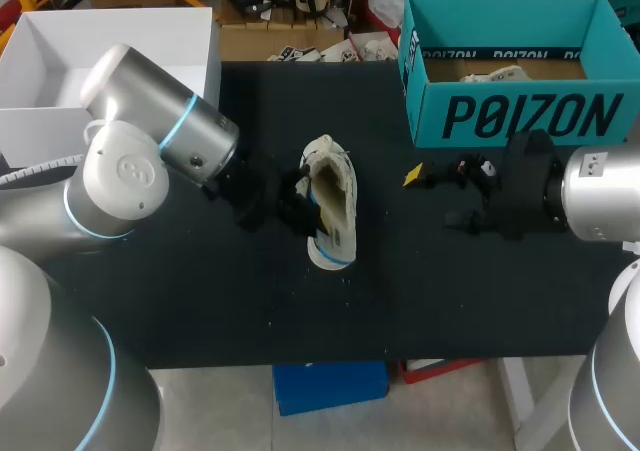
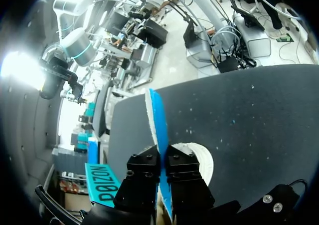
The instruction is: Take the shoe out of the shoebox, open the shoe tongue, remove and reinsert the insole, then place the shoe into the shoebox
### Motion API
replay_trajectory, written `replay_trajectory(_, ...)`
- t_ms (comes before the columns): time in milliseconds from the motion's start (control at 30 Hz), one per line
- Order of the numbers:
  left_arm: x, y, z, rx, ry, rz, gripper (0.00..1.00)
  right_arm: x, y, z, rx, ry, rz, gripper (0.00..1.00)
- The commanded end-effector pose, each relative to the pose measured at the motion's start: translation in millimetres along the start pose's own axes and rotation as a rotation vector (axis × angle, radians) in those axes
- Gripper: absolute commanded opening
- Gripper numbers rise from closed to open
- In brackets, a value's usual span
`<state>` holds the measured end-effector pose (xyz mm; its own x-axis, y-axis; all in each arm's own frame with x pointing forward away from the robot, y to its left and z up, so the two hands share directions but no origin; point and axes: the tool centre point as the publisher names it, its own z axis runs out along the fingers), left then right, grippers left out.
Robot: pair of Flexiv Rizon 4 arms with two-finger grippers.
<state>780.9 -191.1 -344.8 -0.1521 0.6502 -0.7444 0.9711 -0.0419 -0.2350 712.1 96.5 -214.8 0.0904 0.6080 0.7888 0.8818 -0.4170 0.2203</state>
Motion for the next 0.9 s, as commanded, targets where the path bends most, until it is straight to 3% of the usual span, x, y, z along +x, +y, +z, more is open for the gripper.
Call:
replay_trajectory(33, 2.9, 3, 3, -0.003, -0.007, 0.000, 0.00, 0.4, -0.4, 0, 0.000, -0.002, 0.001, 1.00)
replay_trajectory(900, 6.1, 41, 7, -0.086, -0.030, -0.023, 0.00, 0.4, -0.4, 0, 0.000, -0.002, 0.001, 1.00)
